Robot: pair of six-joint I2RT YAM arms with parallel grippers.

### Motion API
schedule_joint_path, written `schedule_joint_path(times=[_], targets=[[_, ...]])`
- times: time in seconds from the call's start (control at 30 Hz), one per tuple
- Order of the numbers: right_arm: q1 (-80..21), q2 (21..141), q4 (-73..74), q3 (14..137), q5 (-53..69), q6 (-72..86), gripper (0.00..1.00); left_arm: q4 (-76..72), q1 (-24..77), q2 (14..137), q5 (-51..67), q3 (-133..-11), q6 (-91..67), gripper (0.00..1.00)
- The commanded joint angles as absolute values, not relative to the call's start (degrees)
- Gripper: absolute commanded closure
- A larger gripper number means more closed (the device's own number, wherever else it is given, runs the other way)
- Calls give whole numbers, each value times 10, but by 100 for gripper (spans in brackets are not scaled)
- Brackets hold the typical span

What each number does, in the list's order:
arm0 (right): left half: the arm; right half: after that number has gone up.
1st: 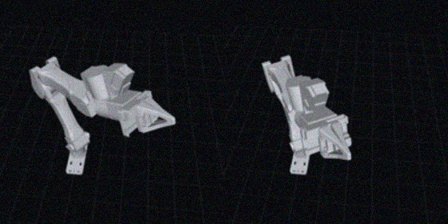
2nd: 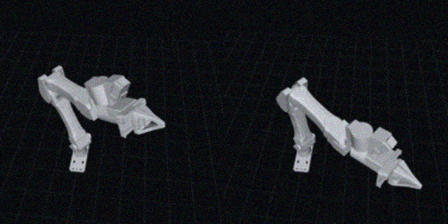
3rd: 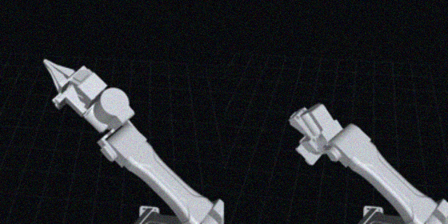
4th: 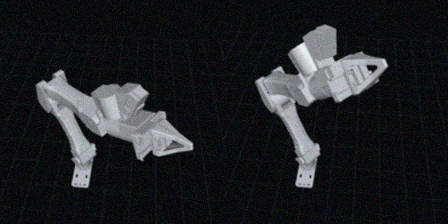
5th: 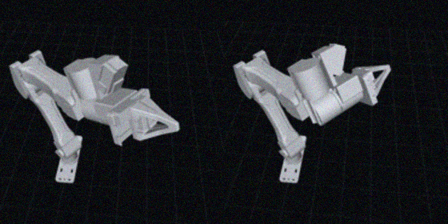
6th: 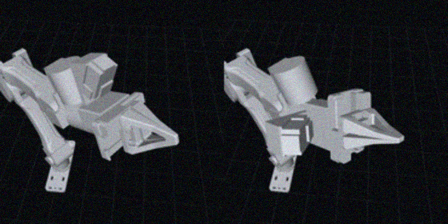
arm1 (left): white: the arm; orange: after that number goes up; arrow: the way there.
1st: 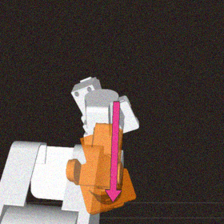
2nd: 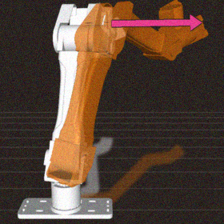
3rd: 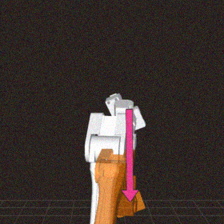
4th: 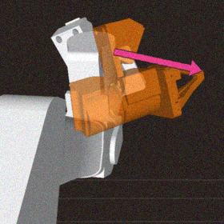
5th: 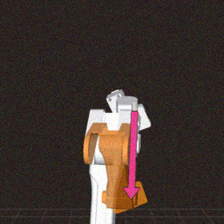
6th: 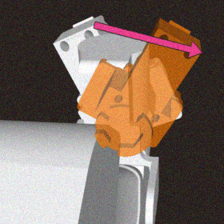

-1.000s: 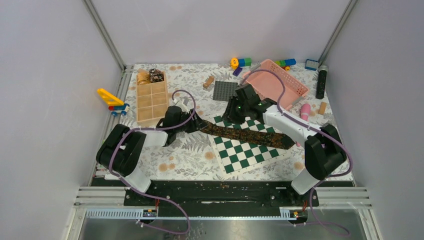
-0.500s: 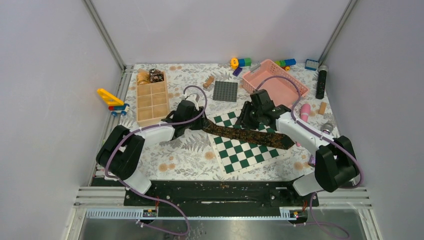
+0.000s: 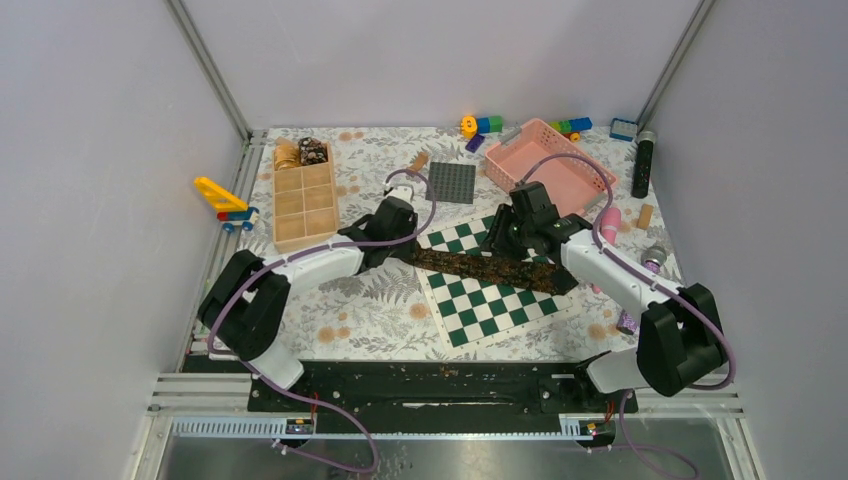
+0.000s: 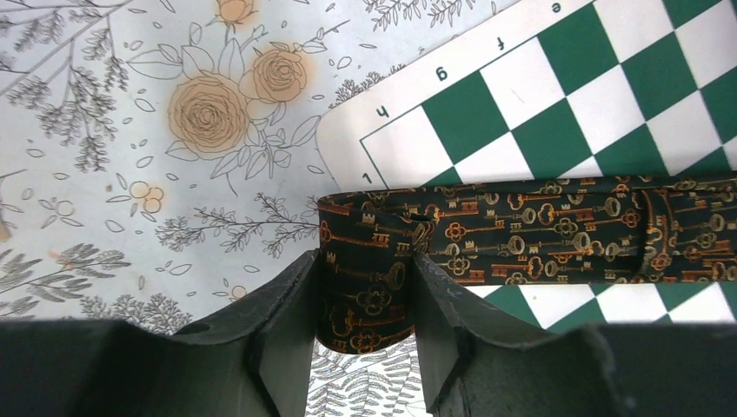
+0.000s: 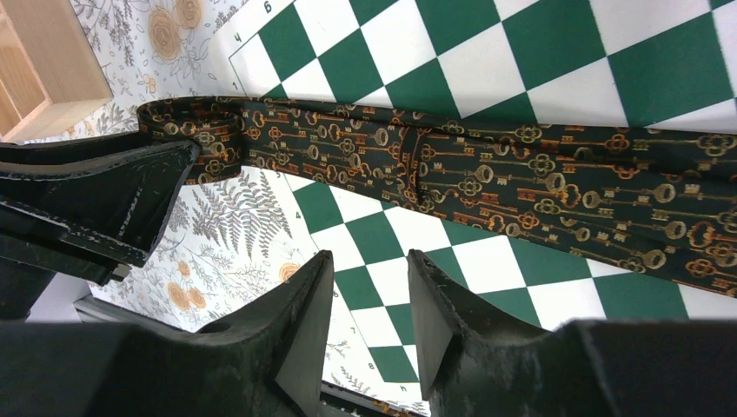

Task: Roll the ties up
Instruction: Roll the tie at the center of the board.

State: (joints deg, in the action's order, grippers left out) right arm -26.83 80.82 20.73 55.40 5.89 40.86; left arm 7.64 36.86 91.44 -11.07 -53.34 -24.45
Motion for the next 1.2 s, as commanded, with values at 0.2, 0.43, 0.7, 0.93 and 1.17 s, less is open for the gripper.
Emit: schedule_joint_path(times=[0.2,0.43,0.7,0.93,1.17], targets=[[-257,750,231,555,26,393,55,154,420,962,-270,-618,-190,59],[-253,734,243,554,23,392,55,188,452,1006,-345,-655,-169,59],[-248,704,260,556,9,391,55,221,488,1044,-422,-693,-137,60],[-243,664,289,565,-29,393,53,240,518,1081,-459,-722,-118,60],[-236,631,311,574,-56,382,51,260,538,1117,-473,-748,-111,60]])
